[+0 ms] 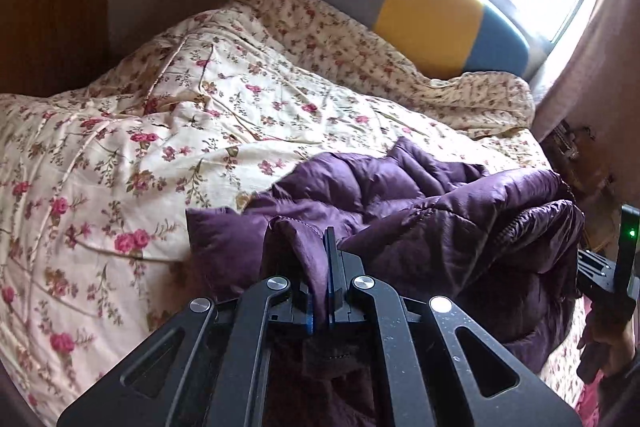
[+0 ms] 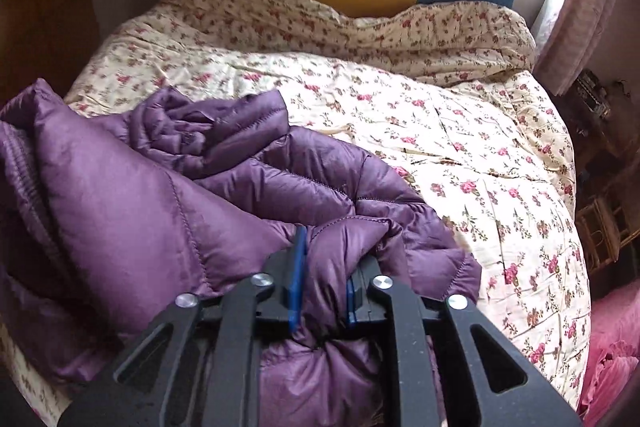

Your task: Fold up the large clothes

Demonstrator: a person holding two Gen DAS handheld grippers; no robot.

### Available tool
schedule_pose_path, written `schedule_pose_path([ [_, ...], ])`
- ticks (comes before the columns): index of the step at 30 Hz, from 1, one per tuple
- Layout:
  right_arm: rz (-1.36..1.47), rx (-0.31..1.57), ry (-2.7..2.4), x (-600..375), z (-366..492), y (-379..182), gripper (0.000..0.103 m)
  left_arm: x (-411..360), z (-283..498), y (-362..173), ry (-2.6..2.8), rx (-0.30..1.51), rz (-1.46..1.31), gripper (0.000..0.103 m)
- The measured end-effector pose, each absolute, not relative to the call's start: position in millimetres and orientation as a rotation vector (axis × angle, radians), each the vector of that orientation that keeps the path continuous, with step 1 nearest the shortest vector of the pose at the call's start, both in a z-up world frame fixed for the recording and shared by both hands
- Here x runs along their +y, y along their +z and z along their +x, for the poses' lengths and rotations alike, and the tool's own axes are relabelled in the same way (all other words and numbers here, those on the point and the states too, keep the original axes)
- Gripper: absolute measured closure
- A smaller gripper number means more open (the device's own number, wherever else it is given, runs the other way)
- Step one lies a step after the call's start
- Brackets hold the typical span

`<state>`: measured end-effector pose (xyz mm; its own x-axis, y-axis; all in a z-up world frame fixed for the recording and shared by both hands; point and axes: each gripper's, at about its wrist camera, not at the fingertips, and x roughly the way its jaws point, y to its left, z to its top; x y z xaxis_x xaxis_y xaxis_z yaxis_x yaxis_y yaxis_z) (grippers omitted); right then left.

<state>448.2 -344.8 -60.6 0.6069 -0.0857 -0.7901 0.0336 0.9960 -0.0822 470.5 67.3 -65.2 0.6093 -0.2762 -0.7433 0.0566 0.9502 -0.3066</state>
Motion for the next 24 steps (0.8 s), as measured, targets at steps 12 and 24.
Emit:
schedule_pose_path([
  [12, 0.026, 0.886, -0.010, -345.6, 447.3, -30.3, 0.021, 112.4, 461.9, -45.7, -0.148, 0.838, -0.416, 0.025],
  [24, -0.044, 0.805, 0.009, -350.7, 389.4, 7.9, 0.002, 129.0, 388.2, -83.5, -0.221, 0.882, -0.481, 0.021],
])
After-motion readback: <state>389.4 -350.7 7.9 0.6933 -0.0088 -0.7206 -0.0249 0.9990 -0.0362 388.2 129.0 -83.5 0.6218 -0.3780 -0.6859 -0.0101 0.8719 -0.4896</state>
